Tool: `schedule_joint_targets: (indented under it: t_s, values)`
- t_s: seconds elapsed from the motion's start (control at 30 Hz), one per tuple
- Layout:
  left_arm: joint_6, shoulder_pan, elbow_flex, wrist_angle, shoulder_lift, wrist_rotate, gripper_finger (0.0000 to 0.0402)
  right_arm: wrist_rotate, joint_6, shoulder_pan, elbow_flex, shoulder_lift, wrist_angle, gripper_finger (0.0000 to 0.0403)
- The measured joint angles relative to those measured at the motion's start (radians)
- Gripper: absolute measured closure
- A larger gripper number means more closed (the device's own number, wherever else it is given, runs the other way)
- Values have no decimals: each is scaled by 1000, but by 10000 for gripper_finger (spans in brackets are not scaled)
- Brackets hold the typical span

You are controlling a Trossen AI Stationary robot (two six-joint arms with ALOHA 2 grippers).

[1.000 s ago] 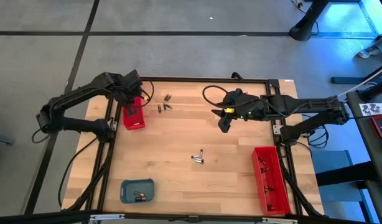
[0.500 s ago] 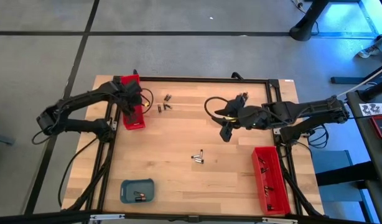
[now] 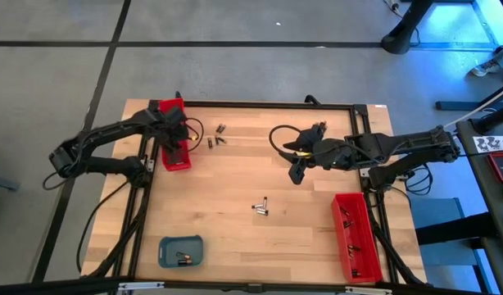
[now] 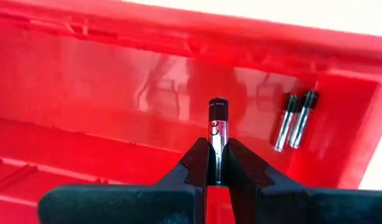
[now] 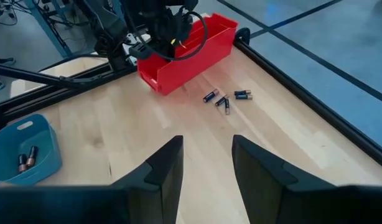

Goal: Sort batteries
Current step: Put the silver battery into the top red bin

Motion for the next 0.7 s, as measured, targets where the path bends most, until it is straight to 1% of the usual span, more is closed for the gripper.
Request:
schedule_joint_targets:
  t_s: [0.27, 0.5, 0.7]
  values:
    - [14, 13, 0, 95, 63, 1, 377, 17, 4, 0, 0, 0, 0, 265]
    - [64, 57, -1, 122, 126, 1, 376, 18, 25, 0, 0, 0, 0, 265]
    - [85, 77, -56, 150, 133, 1, 373, 18, 25, 0, 0, 0, 0, 265]
